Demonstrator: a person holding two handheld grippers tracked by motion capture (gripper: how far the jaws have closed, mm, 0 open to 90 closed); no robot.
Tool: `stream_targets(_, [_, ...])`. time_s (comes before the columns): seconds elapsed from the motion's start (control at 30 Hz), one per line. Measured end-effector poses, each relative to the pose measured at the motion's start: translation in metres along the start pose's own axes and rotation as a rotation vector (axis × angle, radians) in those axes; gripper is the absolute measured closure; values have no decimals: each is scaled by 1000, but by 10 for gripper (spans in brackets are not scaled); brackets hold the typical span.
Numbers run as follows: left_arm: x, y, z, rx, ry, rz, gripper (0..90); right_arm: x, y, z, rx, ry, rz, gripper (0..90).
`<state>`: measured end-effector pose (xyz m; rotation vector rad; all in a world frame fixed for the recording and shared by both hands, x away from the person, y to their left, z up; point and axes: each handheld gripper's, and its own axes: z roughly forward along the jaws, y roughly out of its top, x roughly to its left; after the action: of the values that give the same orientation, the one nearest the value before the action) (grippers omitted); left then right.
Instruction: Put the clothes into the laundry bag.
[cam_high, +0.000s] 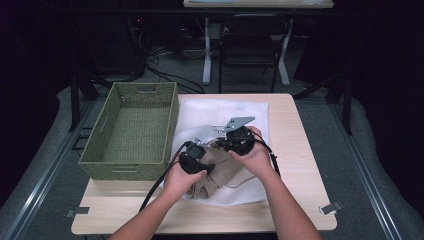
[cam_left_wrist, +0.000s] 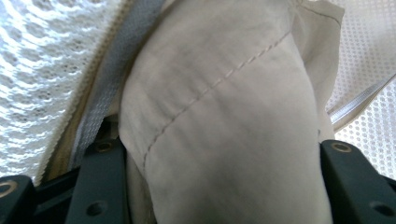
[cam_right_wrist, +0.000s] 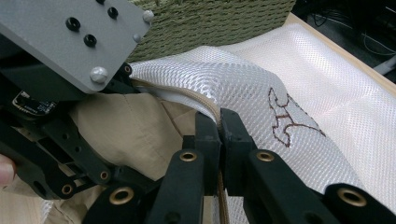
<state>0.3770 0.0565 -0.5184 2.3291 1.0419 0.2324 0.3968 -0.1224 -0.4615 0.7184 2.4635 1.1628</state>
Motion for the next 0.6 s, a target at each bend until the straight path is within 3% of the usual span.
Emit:
stream_targets(0.4, [-1, 2, -9, -3, -10, -5, 359, -1, -1, 0, 0, 1, 2, 877])
stream_targets(0.6, [-3, 2, -17, -28, -19, -4, 340, 0, -1, 0, -1, 0, 1, 877])
